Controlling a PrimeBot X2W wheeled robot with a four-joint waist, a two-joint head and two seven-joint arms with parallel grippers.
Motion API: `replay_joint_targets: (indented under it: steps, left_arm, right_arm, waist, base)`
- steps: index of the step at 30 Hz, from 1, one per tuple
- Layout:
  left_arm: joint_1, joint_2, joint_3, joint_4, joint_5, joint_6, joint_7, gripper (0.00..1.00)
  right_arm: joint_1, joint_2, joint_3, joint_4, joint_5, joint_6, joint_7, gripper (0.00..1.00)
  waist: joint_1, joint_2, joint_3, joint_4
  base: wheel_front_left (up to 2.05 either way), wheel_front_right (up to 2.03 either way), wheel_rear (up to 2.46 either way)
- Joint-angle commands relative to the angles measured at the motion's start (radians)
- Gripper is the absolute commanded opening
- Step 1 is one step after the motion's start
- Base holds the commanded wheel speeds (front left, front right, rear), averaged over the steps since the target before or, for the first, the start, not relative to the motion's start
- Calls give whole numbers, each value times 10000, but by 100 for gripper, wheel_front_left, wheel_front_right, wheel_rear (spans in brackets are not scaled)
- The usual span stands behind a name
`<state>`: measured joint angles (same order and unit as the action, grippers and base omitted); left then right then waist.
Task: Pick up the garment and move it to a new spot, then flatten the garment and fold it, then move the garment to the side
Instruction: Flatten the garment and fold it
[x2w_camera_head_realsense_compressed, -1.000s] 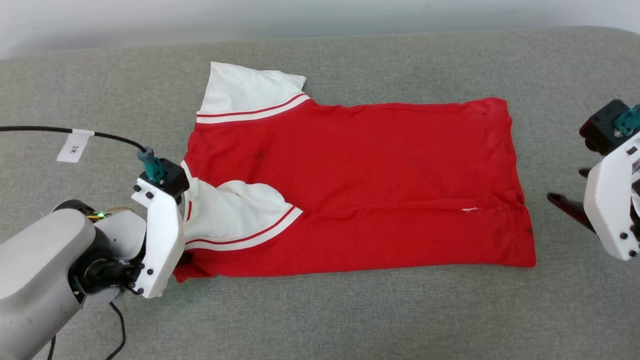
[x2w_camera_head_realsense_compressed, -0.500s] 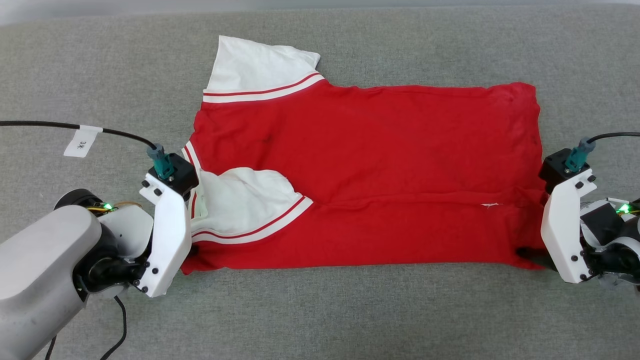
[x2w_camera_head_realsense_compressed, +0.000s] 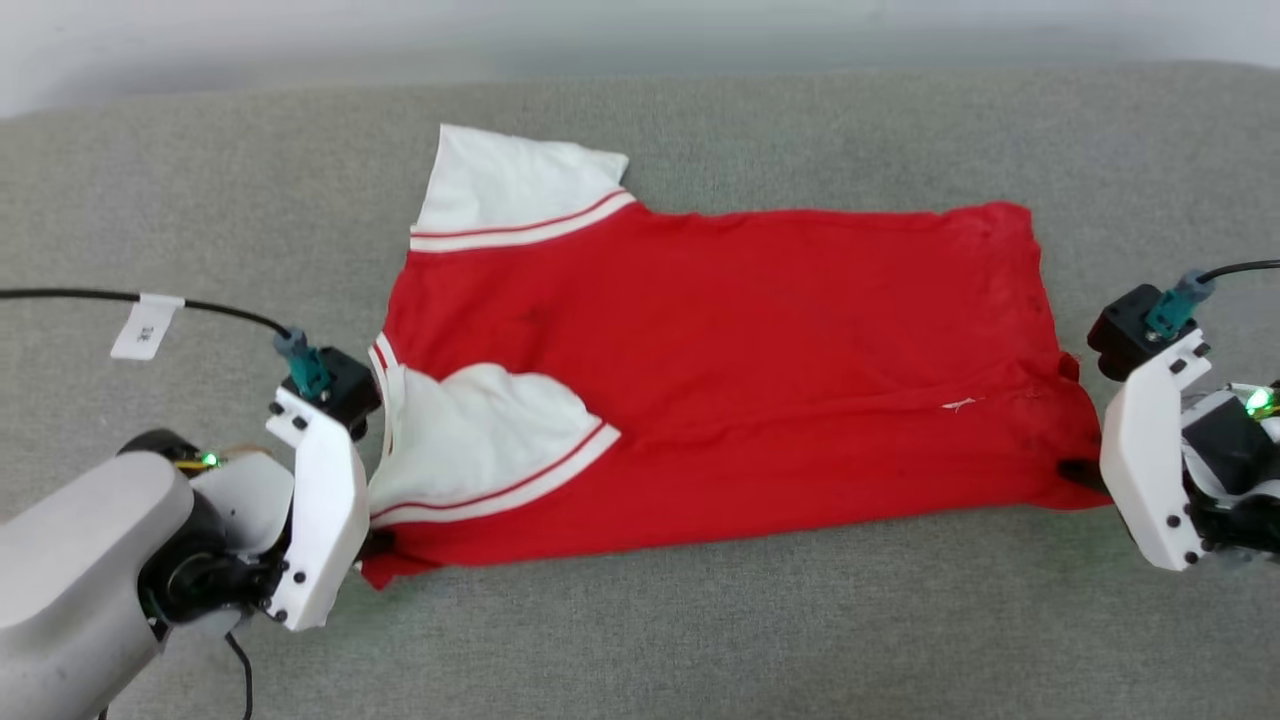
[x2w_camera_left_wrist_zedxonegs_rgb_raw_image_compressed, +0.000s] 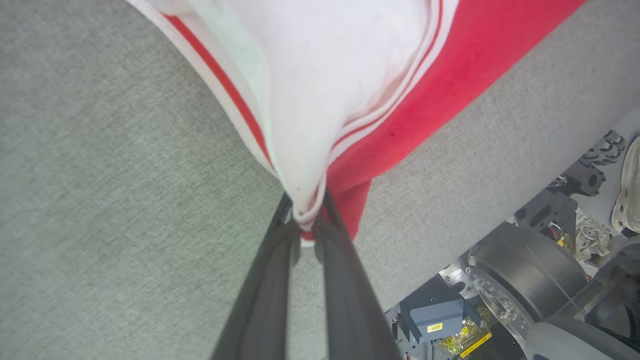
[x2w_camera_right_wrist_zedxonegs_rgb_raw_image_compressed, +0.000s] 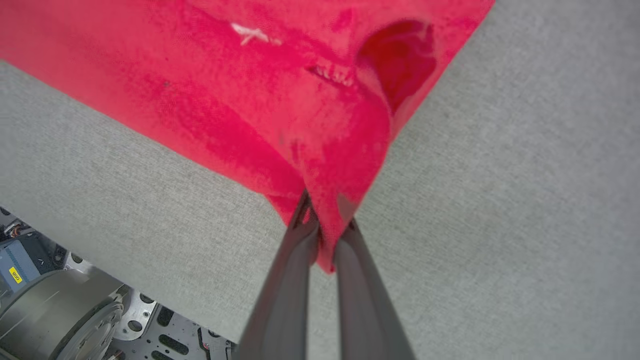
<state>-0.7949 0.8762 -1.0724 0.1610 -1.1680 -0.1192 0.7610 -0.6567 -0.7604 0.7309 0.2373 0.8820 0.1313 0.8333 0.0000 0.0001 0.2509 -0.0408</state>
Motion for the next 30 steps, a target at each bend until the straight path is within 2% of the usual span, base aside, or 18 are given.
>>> replay_joint_targets:
  steps: [1, 8, 13, 15, 20, 21, 22, 26, 30]
  left_arm:
    - [192, 101, -24, -48, -75, -16, -30, 0]
    - [863, 353, -166, -710, -364, 56, -189, 0]
    - [1444, 561, -428, -1186, -392, 237, -210, 0]
    - [1669, 559, -486, -1229, -463, 331, -305, 0]
    - [1837, 389, -581, -817, -285, 397, -544, 0]
    - [1823, 346, -597, -728, -209, 372, -611, 29]
    - [1787, 307, -563, -669, -169, 347, -709, 100]
    - [1377, 385, -308, -733, -128, 250, -930, 100]
    - [833, 568, 257, -866, -164, 321, -1301, 100]
  right_arm:
    - [46, -206, 89, -164, 40, -12, -105, 0]
    - [1069, -1347, 220, -1134, 470, -12, -723, 0]
    - [2129, -1807, 25, -1386, 664, -13, -957, 0]
    - [2447, -1773, -28, -1314, 455, -13, -1057, 0]
    - [3031, -1062, -71, -665, 150, -13, -1090, 0]
    - [3065, -903, -107, -520, 63, -13, -1143, 29]
    - [3075, -750, -164, -405, -27, -13, -1243, 100]
    - [2852, -430, -596, -235, -401, -12, -1927, 100]
    - [2585, -354, -1214, -484, -1084, -12, -3245, 100]
  waist:
    - [0, -1, -283, 2]
    - [0, -1, -856, 156]
    - [0, -1, -918, 188]
    - [0, -1, -839, 182]
    - [0, -1, -604, 173]
    - [0, -1, -576, 168]
    - [0, -1, -555, 165]
    - [0, -1, -632, 126]
    - [0, -1, -787, 63]
  base:
    - [0, 0, 0]
    - [0, 0, 0]
    - [0, 0, 0]
    - [0, 0, 0]
    - [0, 0, 0]
    - [0, 0, 0]
    - [0, 0, 0]
    - [0, 0, 0]
    - [0, 0, 0]
